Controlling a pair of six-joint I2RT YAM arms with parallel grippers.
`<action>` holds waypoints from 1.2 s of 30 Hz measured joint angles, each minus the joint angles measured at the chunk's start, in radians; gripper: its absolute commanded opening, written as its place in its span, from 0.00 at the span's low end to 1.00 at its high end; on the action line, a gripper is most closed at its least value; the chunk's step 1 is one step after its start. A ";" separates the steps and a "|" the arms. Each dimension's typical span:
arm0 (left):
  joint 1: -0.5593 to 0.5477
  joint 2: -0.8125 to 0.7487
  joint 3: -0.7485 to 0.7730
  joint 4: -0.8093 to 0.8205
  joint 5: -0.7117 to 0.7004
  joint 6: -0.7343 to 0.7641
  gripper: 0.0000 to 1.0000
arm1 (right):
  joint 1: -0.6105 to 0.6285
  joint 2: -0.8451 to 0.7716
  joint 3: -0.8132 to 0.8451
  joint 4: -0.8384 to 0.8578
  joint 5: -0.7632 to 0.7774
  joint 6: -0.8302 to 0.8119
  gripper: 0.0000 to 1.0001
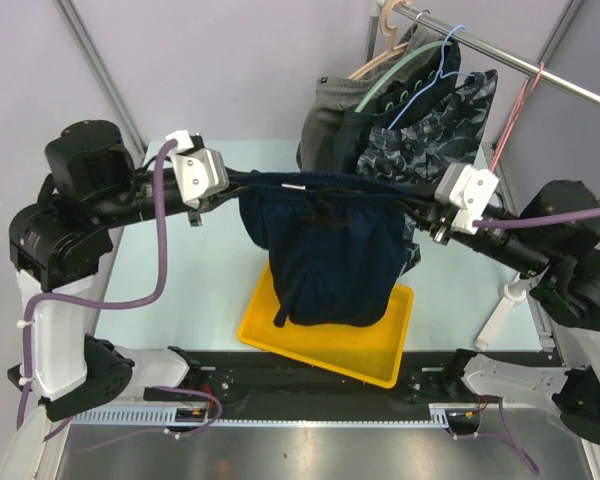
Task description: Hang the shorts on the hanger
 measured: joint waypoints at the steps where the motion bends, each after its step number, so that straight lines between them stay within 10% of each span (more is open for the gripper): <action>1: -0.001 -0.004 -0.021 -0.002 0.003 0.000 0.00 | -0.003 -0.016 -0.031 -0.003 -0.003 0.003 0.00; 27: 0.001 -0.063 -1.289 0.282 -0.094 0.043 0.15 | -0.048 0.084 -0.988 0.189 -0.068 -0.077 0.00; 30: 0.002 -0.024 -1.347 0.324 -0.093 0.036 0.24 | -0.060 0.141 -1.017 0.257 -0.085 -0.099 0.11; 36: 0.007 0.014 -1.367 0.387 -0.089 0.013 0.50 | -0.095 0.190 -1.022 0.301 -0.100 -0.121 0.65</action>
